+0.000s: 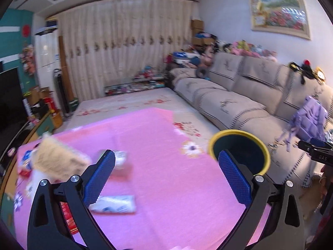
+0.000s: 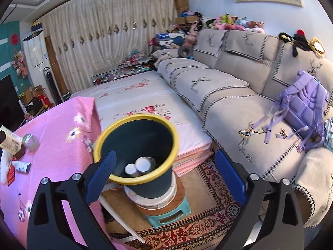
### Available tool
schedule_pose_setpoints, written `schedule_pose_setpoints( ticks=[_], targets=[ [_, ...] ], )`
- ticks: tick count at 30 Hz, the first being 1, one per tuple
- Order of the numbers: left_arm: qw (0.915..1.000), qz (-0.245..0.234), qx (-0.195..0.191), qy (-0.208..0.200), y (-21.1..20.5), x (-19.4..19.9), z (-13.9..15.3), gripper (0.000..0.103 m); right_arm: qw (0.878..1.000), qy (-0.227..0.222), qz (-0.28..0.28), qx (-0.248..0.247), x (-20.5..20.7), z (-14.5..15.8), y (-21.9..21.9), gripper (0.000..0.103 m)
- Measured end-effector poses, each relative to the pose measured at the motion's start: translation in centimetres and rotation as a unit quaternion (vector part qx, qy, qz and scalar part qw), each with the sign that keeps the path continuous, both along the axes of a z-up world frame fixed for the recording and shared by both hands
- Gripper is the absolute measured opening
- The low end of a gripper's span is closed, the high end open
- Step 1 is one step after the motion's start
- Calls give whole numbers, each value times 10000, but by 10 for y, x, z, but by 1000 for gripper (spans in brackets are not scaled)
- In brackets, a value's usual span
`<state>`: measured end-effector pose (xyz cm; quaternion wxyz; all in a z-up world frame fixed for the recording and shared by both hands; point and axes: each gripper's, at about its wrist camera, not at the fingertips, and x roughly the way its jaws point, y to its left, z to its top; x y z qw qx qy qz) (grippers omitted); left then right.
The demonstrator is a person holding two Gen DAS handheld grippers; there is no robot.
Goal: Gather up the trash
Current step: 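Move both tools back over the table toward the remaining trash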
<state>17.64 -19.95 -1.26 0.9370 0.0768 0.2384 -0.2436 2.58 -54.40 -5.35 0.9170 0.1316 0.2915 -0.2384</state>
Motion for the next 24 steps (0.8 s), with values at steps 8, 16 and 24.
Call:
schedule_pose_setpoints(
  ticks=[8,16,24],
  targets=[
    [9872,1591,123,32,123,-21,-20,98,9932,16,1164,34,51,-5,70,91],
    [9641,2650,97,131,208,-41,-55,98,9759,199,2165,191,105,-13,132,91],
    [9547,2972,-124,-61,232,-25,-64,98,9590,500,2789,92,151,-17,192,91]
  ],
)
